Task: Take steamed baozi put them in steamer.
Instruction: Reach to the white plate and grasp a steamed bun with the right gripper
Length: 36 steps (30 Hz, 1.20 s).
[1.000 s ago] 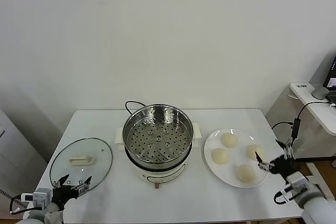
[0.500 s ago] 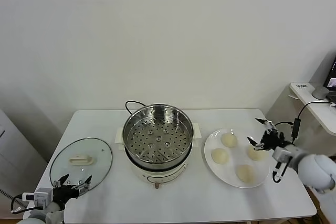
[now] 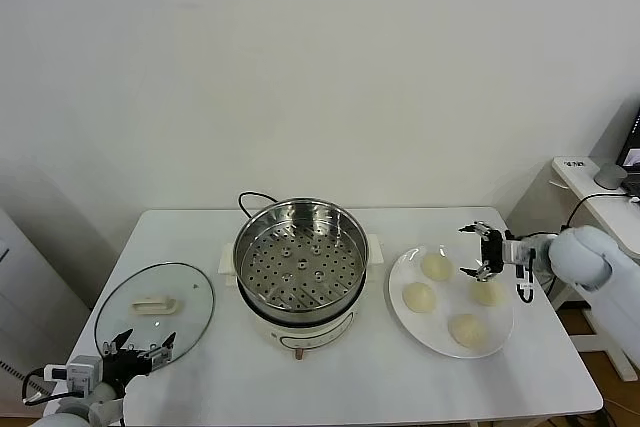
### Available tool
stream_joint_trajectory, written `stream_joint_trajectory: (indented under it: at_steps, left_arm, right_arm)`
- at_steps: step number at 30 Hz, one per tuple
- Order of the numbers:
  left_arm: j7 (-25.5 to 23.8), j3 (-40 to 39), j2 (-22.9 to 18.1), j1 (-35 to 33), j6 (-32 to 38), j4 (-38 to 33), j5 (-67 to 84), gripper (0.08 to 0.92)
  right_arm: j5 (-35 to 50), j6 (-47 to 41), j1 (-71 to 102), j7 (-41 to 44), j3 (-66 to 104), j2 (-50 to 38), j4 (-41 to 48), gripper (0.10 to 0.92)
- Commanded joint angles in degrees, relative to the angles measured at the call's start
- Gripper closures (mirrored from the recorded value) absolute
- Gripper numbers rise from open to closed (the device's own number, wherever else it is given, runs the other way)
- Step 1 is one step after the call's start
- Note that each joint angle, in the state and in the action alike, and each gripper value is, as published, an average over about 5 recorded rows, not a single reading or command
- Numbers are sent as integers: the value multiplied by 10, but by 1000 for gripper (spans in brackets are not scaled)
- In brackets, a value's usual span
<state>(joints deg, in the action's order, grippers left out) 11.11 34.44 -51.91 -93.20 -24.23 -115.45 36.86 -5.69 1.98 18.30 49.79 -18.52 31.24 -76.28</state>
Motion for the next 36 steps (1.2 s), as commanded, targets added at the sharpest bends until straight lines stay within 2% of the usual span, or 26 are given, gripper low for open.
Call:
stream_joint_trajectory:
  at_steps: [1,15,29,36]
  left_arm:
    - [0,1,-2,-1,0,1,-4,177]
    - [0,3,-2,-1,1,1,-6,177]
    - [-1,3,1,-3,3,-1,-5,177]
    - [-1,4,2,-4,4,-2,-4,177]
  right_arm:
    - [38,23,-213,85,-230,33,115,203]
    - [0,41,-224,94,-275,140,209,203]
    - [-56,46,-193,86,-249,189,265,203]
    - [-63,42,-187,89,-239,196,276,280]
